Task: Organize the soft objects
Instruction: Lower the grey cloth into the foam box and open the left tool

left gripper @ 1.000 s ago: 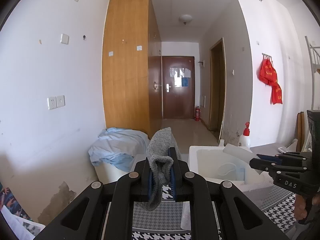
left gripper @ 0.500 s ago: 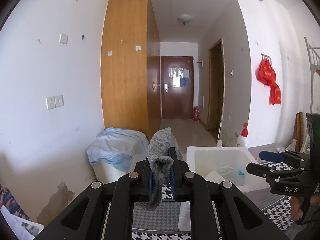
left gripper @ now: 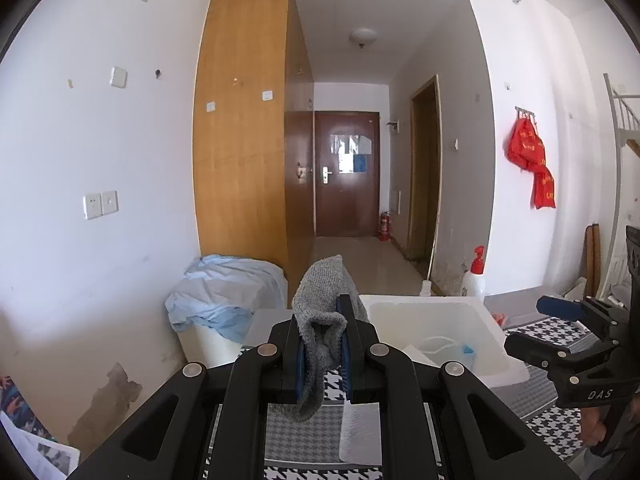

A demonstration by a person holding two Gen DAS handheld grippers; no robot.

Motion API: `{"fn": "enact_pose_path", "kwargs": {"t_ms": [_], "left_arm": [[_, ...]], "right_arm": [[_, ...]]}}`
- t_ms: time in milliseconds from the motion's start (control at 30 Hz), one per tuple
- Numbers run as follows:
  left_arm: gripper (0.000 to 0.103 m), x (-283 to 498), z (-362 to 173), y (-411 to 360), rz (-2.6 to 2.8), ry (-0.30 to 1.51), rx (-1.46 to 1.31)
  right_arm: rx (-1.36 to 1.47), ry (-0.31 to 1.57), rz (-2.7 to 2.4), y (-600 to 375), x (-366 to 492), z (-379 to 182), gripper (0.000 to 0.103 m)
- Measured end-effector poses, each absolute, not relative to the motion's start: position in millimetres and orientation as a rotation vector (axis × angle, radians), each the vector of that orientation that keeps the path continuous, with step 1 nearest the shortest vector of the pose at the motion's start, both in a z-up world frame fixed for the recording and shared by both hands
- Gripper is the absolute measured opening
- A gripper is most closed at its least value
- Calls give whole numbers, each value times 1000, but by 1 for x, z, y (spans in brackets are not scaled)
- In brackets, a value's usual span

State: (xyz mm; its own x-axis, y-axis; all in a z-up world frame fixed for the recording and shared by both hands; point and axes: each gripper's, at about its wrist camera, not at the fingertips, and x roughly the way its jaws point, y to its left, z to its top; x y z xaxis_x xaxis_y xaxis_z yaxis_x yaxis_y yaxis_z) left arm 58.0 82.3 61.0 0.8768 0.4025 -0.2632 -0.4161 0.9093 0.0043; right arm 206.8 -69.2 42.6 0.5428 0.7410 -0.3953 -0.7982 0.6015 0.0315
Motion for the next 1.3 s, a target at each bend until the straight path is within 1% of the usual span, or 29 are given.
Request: {"fn": "enact_pose_path", "kwargs": {"t_ms": [1300], "left_arm": [[14,116,59,37,259,318,-24]], "right_arm": [[-132,378,761,-144,217,40,97]]}}
